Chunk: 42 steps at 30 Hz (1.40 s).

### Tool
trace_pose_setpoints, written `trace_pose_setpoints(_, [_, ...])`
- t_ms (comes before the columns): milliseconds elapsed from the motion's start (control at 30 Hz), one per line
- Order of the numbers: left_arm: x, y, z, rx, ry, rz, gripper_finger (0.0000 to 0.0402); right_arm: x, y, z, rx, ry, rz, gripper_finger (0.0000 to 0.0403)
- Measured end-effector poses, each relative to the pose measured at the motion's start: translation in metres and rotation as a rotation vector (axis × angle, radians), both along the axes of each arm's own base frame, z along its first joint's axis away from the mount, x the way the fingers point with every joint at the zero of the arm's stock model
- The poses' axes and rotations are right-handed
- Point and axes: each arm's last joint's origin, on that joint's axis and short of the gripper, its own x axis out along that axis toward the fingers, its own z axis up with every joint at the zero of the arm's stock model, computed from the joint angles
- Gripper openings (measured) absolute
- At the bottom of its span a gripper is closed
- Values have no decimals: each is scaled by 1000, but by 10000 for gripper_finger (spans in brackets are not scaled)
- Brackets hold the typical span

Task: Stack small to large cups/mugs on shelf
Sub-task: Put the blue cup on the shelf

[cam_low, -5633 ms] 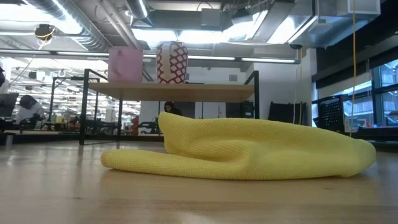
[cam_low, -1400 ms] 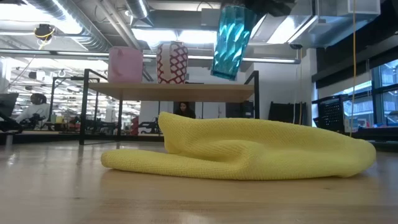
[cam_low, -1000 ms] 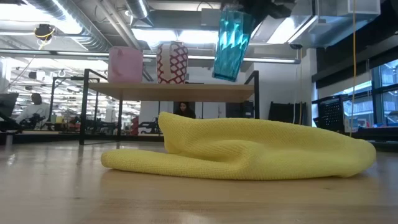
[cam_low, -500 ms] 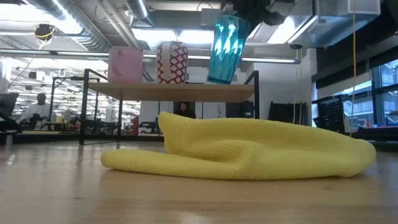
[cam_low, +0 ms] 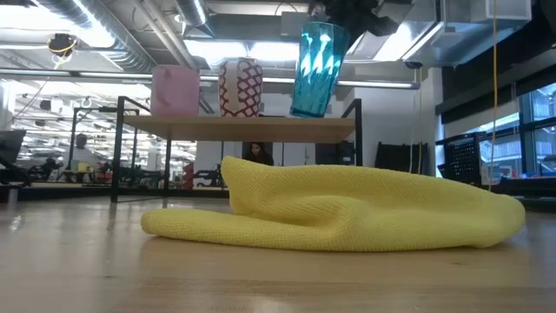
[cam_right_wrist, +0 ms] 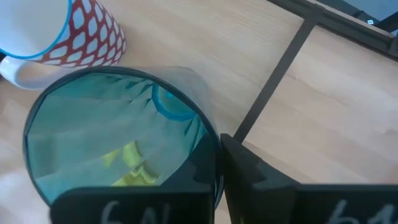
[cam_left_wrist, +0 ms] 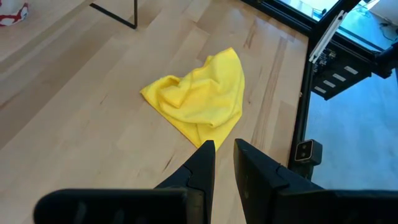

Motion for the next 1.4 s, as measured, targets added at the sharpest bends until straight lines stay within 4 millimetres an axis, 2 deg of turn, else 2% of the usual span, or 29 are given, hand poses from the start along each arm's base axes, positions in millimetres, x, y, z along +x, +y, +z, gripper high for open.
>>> trace_pose_setpoints(633, [0,0,0,6,5,0,53,5,-2,3,-37,-48,43,60])
trace_pose_setpoints(1400, [-2,2,-2,27,36,-5,53,8,-6,5,-66,-94,56,62])
